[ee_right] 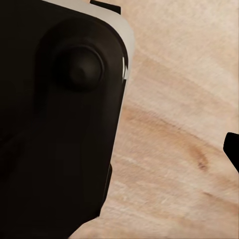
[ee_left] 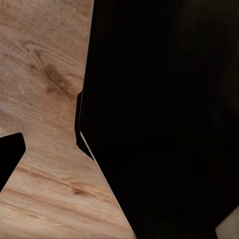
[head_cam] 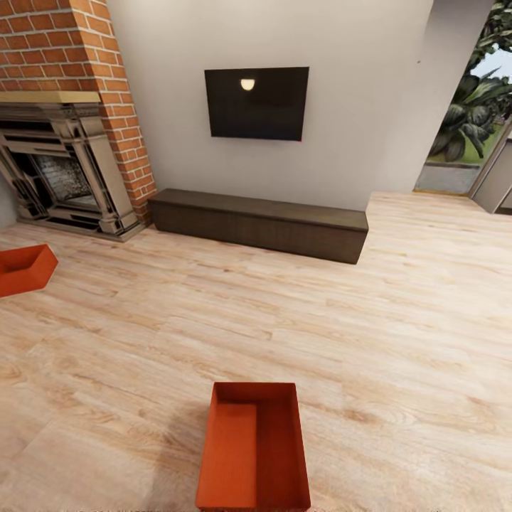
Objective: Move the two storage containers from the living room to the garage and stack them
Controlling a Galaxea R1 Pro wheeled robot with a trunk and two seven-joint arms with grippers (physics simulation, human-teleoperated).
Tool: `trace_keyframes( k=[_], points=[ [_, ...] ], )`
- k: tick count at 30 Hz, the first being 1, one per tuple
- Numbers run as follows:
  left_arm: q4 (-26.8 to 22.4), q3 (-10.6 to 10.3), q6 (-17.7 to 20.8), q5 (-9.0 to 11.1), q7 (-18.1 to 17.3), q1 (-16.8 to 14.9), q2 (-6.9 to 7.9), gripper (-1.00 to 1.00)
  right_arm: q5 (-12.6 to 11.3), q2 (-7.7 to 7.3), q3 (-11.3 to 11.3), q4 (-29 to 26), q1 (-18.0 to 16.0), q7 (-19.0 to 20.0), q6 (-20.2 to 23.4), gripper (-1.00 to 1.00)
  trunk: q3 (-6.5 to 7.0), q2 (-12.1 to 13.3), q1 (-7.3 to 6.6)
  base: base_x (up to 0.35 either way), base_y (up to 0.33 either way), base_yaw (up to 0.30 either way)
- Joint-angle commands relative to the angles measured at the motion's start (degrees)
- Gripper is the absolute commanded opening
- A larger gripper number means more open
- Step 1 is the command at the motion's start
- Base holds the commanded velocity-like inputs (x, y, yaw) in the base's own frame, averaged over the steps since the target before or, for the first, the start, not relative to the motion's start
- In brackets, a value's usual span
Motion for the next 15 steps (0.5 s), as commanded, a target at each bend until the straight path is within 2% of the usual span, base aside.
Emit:
trace_keyframes(
  k=[1, 15],
  points=[
    [-0.1, 0.0, 0.0, 0.4, 0.0, 0.0, 0.00, 1.00, -0.5, 0.03, 0.5, 0.1, 0.0, 0.0, -0.3, 1.00, -0.13, 0.0, 0.00, 0.000, 0.000, 0.000],
    [-0.1, 0.0, 0.0, 0.4, 0.0, 0.0, 0.00, 1.00, -0.5, 0.03, 0.5, 0.1, 0.0, 0.0, -0.3, 1.00, -1.41, 0.0, 0.00, 0.000, 0.000, 0.000]
  ],
)
